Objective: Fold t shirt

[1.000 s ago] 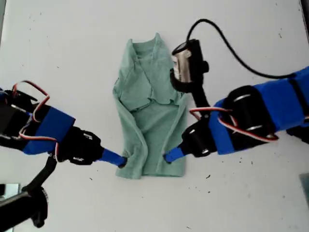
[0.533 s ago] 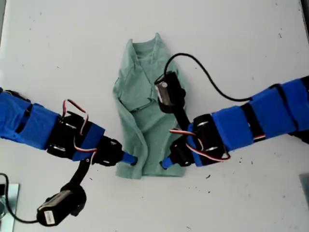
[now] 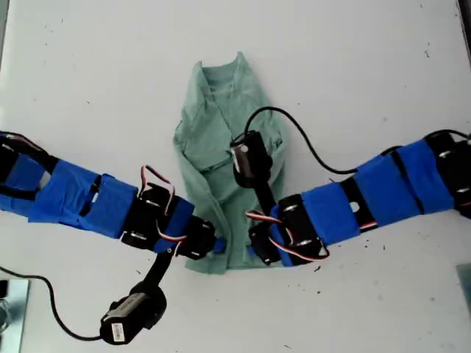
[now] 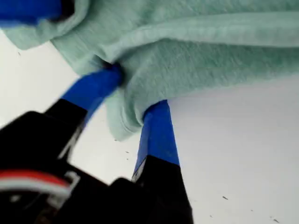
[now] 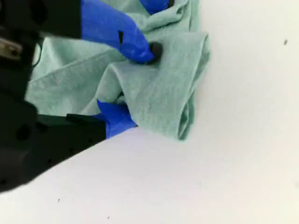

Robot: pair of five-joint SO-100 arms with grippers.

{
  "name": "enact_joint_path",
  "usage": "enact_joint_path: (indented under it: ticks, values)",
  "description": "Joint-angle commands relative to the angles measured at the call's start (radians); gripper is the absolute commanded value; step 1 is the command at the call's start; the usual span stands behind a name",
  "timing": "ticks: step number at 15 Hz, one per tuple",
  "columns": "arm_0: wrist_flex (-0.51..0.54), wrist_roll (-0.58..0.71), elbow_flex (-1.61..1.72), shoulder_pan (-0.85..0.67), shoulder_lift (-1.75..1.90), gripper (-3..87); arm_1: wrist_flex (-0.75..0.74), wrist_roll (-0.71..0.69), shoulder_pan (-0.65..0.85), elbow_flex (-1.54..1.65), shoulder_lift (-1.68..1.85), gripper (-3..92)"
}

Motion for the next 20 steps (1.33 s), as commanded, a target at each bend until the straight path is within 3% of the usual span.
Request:
enact_joint_path:
  ticks: [1, 5, 9, 12, 15, 18, 19, 20]
  values:
    - [0.038, 0.041, -0.080, 0.023, -0.021, -0.2, 0.028, -0.009, -0.028, -0.009, 0.002, 1.9]
    - [0.064, 0.163, -0.305, 0.101, 0.020, -0.2, 0.066, -0.143, -0.077, -0.026, 0.236, 1.9]
    - [-0.051, 0.184, -0.310, 0.166, 0.140, -0.2, 0.018, -0.218, -0.110, -0.038, 0.396, 1.9]
    - [-0.031, 0.222, -0.261, 0.060, 0.267, -0.2, -0.034, -0.388, 0.092, 0.084, 0.528, 1.9]
    - [0.054, 0.319, -0.149, -0.164, 0.408, -0.2, -0.067, -0.591, 0.387, 0.130, 0.552, 1.9]
    - [-0.089, 0.353, 0.261, -0.371, 0.624, -0.2, -0.276, -0.681, 0.554, 0.270, 0.545, 1.9]
    - [-0.170, 0.347, 0.397, -0.410, 0.713, -0.2, -0.301, -0.655, 0.581, 0.291, 0.531, 9.6]
    - [-0.250, 0.333, 0.525, -0.436, 0.833, 8.0, -0.318, -0.670, 0.607, 0.288, 0.529, 29.9]
